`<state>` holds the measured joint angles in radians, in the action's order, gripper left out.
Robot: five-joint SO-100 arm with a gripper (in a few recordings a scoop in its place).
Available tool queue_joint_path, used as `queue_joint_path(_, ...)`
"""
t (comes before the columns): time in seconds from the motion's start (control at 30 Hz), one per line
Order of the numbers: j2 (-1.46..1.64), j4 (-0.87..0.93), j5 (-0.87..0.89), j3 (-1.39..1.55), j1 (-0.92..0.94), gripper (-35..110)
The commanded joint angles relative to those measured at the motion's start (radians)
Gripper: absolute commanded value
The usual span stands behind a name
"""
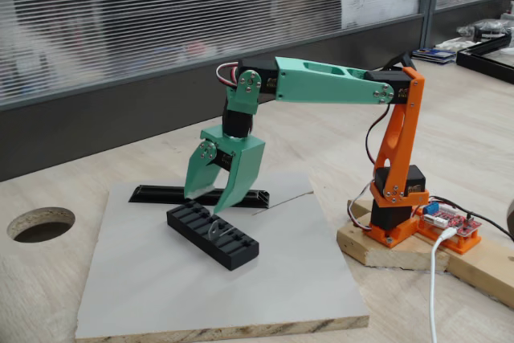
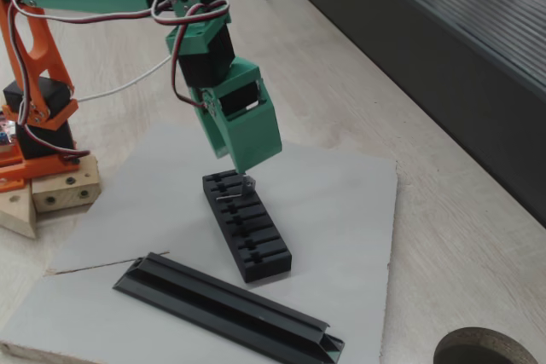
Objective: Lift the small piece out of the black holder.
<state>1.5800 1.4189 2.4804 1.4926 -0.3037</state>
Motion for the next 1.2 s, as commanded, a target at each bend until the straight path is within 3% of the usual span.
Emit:
queue_joint_path(0.0, 0.005, 0.017, 0.095, -0.015, -0.035, 39)
queue_joint_path(0.6, -0.344, 0.031, 0.094, -0.273, -0.014, 39)
queue_joint_path(0.97, -0.353, 0.038, 0.087, -0.261, -0.014, 39)
queue_joint_path(1.17, -0.354, 0.133, -0.014, -0.275, -0.012, 39)
